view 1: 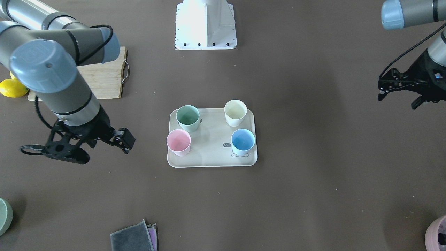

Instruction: Place all cups on tray

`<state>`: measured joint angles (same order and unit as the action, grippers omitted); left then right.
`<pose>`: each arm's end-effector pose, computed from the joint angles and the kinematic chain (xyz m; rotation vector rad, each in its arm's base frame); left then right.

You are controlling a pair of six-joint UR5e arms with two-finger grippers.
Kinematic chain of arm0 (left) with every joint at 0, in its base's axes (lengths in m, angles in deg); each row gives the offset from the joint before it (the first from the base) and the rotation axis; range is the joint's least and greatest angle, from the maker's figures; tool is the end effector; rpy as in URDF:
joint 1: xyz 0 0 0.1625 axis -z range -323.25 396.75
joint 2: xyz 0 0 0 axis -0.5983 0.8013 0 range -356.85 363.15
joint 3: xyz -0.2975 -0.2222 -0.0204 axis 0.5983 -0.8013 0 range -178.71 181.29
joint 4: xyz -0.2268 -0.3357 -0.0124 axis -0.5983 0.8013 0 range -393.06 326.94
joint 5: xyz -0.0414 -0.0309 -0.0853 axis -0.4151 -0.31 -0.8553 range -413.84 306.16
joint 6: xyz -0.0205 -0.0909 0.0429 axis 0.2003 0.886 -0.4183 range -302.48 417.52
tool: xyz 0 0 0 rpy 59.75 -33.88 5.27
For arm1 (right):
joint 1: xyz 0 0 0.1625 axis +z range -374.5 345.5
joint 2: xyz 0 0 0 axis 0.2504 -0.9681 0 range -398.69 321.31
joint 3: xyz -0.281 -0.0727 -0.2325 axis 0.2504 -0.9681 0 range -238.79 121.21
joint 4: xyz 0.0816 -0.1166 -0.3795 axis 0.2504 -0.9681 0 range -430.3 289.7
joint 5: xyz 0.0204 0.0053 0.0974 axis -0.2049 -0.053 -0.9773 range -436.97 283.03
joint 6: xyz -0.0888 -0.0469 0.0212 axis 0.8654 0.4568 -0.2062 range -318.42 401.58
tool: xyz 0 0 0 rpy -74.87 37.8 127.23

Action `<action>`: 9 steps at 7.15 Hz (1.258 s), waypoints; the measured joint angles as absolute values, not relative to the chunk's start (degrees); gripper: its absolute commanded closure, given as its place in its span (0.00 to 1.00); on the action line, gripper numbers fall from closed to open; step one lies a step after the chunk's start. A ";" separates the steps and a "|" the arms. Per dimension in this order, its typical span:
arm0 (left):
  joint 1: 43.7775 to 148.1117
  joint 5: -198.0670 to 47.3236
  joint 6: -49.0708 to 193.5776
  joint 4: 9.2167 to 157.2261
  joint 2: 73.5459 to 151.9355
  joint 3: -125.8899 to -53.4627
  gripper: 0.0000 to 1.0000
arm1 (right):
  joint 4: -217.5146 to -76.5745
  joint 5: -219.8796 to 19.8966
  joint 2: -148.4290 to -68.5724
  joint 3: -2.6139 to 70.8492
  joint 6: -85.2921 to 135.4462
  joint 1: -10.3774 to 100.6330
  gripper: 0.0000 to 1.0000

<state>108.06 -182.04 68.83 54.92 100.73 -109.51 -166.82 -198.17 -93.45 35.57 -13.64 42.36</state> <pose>0.0975 -0.5064 0.3771 0.2590 0.7488 0.2753 -0.2833 -0.5805 0.2414 0.0350 -0.7724 0.2089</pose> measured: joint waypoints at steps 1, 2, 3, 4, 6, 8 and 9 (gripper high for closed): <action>112.95 -183.14 63.86 52.48 99.06 -109.60 0.02 | -167.97 -200.46 -99.89 39.66 -2.94 47.64 0.00; 117.91 -184.01 57.16 48.57 97.85 -109.64 0.02 | -168.38 -202.50 -106.25 42.18 7.88 52.91 0.00; 122.55 -184.33 49.02 43.71 96.94 -109.51 0.02 | -168.50 -204.25 -111.84 43.37 16.69 57.49 0.00; 125.93 -184.48 42.84 40.10 95.24 -109.47 0.02 | -168.43 -205.66 -117.17 43.92 23.71 61.53 0.00; 128.75 -184.81 37.90 38.54 90.02 -109.10 0.02 | -168.01 -206.55 -127.18 44.71 34.35 67.51 0.00; 129.03 -184.92 37.94 38.85 88.00 -106.09 0.02 | -167.82 -206.36 -133.72 44.47 37.81 70.19 0.00; 129.03 -184.97 40.28 39.78 87.45 -104.73 0.02 | -167.78 -206.49 -134.95 44.57 38.08 71.07 0.00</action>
<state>129.03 -184.97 40.28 39.78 87.45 -104.73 -167.78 -206.49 -134.95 44.57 38.08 71.07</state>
